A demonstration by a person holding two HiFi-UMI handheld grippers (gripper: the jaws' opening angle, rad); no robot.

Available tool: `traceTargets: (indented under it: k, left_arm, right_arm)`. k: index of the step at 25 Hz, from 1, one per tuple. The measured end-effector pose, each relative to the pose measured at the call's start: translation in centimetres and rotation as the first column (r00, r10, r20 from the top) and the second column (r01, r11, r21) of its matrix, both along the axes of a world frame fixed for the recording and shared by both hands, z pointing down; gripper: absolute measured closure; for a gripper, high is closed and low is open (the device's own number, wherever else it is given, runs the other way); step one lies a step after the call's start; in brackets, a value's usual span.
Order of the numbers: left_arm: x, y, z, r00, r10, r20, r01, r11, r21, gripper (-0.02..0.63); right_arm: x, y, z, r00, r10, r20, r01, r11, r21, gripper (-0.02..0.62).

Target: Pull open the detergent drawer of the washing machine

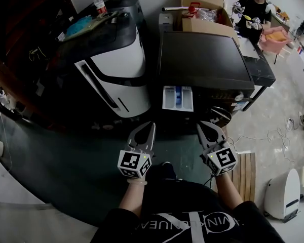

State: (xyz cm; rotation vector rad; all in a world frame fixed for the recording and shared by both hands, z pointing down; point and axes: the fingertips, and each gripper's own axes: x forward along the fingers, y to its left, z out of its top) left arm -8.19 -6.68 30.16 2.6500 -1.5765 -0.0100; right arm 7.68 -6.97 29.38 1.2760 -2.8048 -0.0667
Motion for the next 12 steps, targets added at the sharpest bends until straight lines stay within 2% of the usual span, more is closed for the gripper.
traceTargets:
  k: [12]
  left_arm:
    - [-0.04,-0.39,0.3,1.0,-0.007,0.007,0.007,1.0,-0.005,0.597]
  right_arm:
    - [-0.12,-0.38,0.26,1.0,-0.006,0.006,0.006,1.0,-0.005,0.584]
